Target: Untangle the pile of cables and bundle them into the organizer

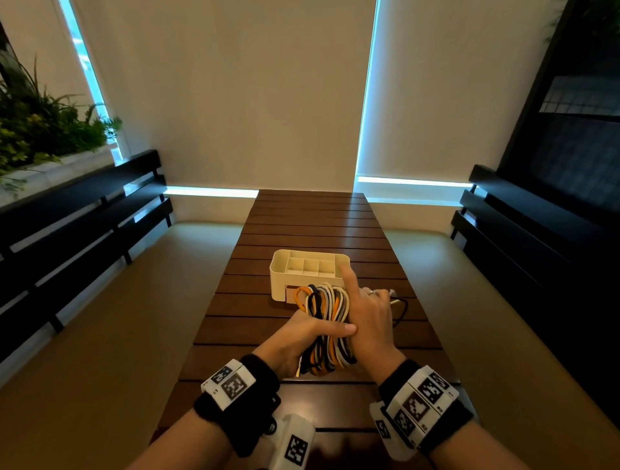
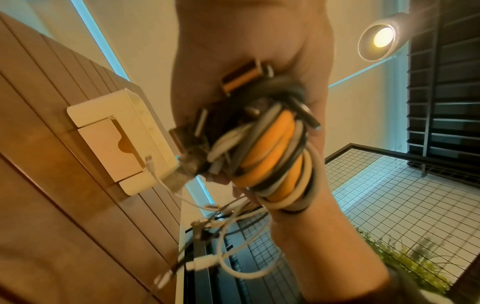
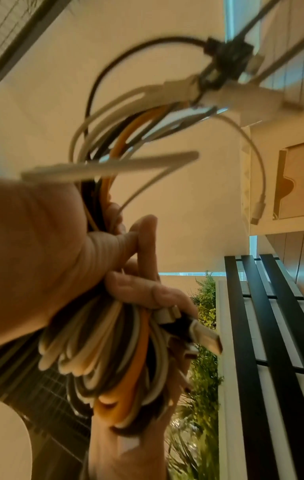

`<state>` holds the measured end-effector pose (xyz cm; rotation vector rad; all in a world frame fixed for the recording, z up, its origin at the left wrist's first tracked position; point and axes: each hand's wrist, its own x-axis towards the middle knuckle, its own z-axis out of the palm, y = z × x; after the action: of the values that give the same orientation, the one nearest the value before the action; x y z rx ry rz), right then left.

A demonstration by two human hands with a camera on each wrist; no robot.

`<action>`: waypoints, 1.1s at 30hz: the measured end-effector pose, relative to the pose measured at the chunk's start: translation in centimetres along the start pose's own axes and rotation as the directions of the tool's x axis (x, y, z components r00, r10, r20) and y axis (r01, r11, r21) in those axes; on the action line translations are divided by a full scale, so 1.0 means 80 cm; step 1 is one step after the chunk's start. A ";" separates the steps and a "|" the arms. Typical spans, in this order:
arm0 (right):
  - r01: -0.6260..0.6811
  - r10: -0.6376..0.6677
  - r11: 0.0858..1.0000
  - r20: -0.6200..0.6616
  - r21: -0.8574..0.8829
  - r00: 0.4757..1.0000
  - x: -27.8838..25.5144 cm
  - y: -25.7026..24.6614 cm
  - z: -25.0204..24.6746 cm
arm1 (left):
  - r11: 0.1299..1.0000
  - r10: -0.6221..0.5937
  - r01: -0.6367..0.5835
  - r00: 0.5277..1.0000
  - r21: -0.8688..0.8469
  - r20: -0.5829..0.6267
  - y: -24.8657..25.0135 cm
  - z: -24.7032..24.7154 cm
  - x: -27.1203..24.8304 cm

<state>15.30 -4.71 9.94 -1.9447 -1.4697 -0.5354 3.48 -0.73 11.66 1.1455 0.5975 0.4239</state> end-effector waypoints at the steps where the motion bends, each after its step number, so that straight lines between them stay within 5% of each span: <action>1: -0.006 0.005 0.999 0.012 0.051 1.000 -0.001 0.000 -0.001 | 1.000 -0.006 0.006 1.000 0.000 -0.006 -0.001 0.001 0.000; 7: 0.132 -0.128 0.983 -0.042 0.125 0.991 -0.007 0.002 0.000 | 0.994 -0.019 0.020 1.000 0.106 -0.012 0.002 -0.003 -0.002; 12: -0.060 0.011 0.987 0.305 0.151 0.952 0.000 0.003 -0.013 | 0.986 -0.015 0.026 0.997 0.162 -0.070 0.008 -0.002 0.004; 19: -0.017 -0.043 0.987 0.366 0.158 0.930 0.013 0.019 -0.011 | 0.980 0.011 0.006 0.996 0.198 -0.085 0.008 -0.001 0.013; 25: 0.164 -0.237 0.971 0.614 0.174 0.753 0.046 0.030 -0.036 | 0.979 0.018 -0.015 1.000 0.202 -0.012 -0.006 -0.002 0.012; 28: 0.060 -0.207 0.973 0.716 0.225 0.667 0.050 0.034 -0.037 | 0.978 0.020 -0.020 1.000 0.206 0.003 -0.009 -0.003 0.011; 33: -0.344 -0.376 0.801 0.858 0.491 0.350 0.064 0.065 -0.058 | 0.980 0.026 -0.041 0.996 0.197 0.080 -0.014 -0.005 0.006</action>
<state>22.03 -5.29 15.30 -1.6357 -1.9396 1.2616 3.60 -0.52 10.38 1.3584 0.5630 0.3524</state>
